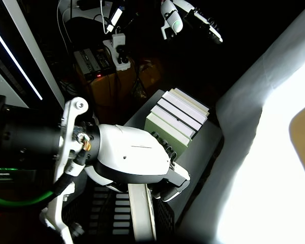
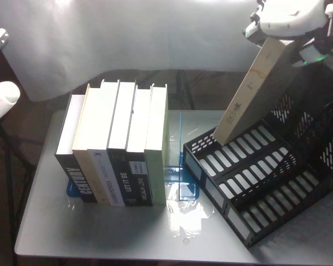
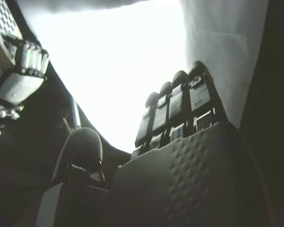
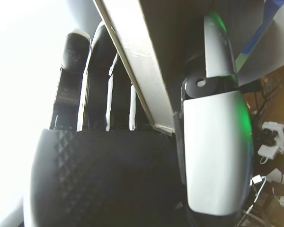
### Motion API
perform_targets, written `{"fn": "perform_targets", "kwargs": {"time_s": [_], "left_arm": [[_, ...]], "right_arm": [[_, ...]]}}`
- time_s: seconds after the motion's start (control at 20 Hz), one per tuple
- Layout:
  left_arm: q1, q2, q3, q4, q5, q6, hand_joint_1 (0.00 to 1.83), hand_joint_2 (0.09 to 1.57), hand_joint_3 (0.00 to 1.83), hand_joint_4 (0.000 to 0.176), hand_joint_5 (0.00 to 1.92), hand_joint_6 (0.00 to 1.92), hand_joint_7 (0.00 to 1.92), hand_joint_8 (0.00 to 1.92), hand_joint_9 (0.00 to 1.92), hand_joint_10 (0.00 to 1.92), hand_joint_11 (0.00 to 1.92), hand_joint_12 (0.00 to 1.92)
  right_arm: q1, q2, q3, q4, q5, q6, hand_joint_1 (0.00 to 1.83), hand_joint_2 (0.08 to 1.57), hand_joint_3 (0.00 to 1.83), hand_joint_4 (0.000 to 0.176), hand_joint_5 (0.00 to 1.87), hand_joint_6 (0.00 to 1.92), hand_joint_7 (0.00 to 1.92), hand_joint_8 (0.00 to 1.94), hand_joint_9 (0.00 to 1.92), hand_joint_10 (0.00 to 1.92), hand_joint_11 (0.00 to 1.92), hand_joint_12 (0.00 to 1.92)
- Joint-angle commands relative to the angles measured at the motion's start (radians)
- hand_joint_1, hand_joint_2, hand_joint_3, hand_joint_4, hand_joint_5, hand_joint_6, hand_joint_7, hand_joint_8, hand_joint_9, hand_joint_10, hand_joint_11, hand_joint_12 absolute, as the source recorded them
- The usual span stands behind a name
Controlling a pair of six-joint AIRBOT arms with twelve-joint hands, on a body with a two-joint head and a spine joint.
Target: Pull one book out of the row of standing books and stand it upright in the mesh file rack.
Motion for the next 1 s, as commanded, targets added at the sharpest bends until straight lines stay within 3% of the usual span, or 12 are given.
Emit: {"fn": "perform_targets", "kwargs": {"time_s": [0.0,0.05,0.1,0.25,0.3,0.35,0.5,0.6,0.7,0.85,0.95], "left_arm": [[-0.007,0.002,0.011,-0.012,-0.132,-0.004,0.0,1.46,0.0,0.0,0.0,0.0,0.0,0.0,0.0,0.0,0.0,0.0],[-0.007,0.002,0.011,-0.012,-0.132,-0.004,0.0,1.47,0.0,0.001,0.0,0.0,0.0,0.0,0.0,0.0,0.0,0.0],[-0.007,0.002,0.011,-0.012,-0.132,-0.004,0.0,1.47,0.0,0.002,0.0,0.0,0.0,0.0,0.0,0.0,0.0,0.0],[-0.007,0.001,0.011,-0.012,-0.131,-0.004,0.0,1.45,0.0,0.015,0.0,0.0,0.0,0.0,0.0,0.0,0.0,0.0],[-0.007,0.001,0.011,-0.012,-0.131,-0.004,0.0,1.45,0.0,0.015,0.0,0.0,0.0,0.0,0.0,0.0,0.0,0.0],[-0.007,0.001,0.011,-0.012,-0.131,-0.004,0.0,1.45,0.0,0.003,0.0,0.0,0.0,0.0,0.0,0.0,0.0,0.0],[-0.007,0.0,0.011,-0.013,-0.131,-0.004,0.0,1.45,0.0,0.016,0.0,0.0,0.0,0.0,0.0,0.0,0.0,0.0],[-0.007,-0.001,0.012,-0.013,-0.131,-0.004,0.0,1.45,0.0,0.014,0.0,0.0,0.0,0.0,0.0,0.0,0.0,0.0],[-0.007,-0.003,0.013,-0.014,-0.131,-0.004,0.0,1.44,0.0,0.02,0.0,0.0,0.0,0.0,0.0,0.0,0.0,0.0],[-0.007,-0.004,0.014,-0.014,-0.131,-0.004,0.0,1.44,0.0,0.022,0.0,0.0,0.0,0.0,0.0,0.0,0.0,0.0],[-0.007,-0.005,0.014,-0.014,-0.131,-0.004,0.0,1.45,0.0,0.017,0.0,0.0,0.0,0.0,0.0,0.0,0.0,0.0]], "right_arm": [[0.006,0.009,0.011,0.007,-0.074,-0.01,1.21,1.23,0.0,0.0,0.75,1.13,0.85,1.5,0.83,1.64,0.62,1.92],[-0.001,-0.001,0.021,0.007,-0.076,-0.01,1.22,1.23,0.0,0.0,0.72,1.15,0.86,1.49,0.86,1.65,0.71,1.91],[-0.008,-0.008,0.028,0.007,-0.081,-0.009,1.24,1.19,0.0,0.0,0.79,1.05,0.93,1.39,0.99,1.56,0.82,1.85],[-0.03,-0.032,0.061,0.018,-0.087,0.001,1.34,1.22,0.0,0.0,0.7,1.2,0.89,1.32,0.65,1.59,0.35,1.92],[-0.036,-0.037,0.066,0.021,-0.091,0.001,1.34,1.22,0.0,0.0,0.7,1.2,0.89,1.32,0.65,1.59,0.35,1.92],[-0.042,-0.041,0.072,0.024,-0.096,0.001,1.35,1.2,0.0,0.0,0.74,1.19,0.94,1.22,0.66,1.53,0.26,1.84],[-0.054,-0.054,0.089,0.039,-0.101,0.001,1.35,1.2,0.0,0.0,0.76,1.1,0.93,1.22,0.67,1.58,0.29,1.88],[-0.06,-0.061,0.099,0.046,-0.101,0.001,1.37,1.15,0.0,0.0,0.85,1.05,1.05,1.02,0.78,1.37,0.38,1.74],[-0.068,-0.073,0.112,0.048,-0.101,0.002,1.36,1.16,0.0,0.0,0.84,1.21,1.0,1.04,0.71,1.38,0.21,1.78],[-0.081,-0.082,0.125,0.049,-0.099,0.004,1.36,1.18,0.0,0.0,0.79,1.12,0.94,1.19,0.74,1.46,0.31,1.83],[-0.088,-0.089,0.136,0.05,-0.098,0.009,1.34,1.22,0.01,0.0,0.71,1.32,0.86,1.29,0.64,1.53,0.17,1.83]]}}
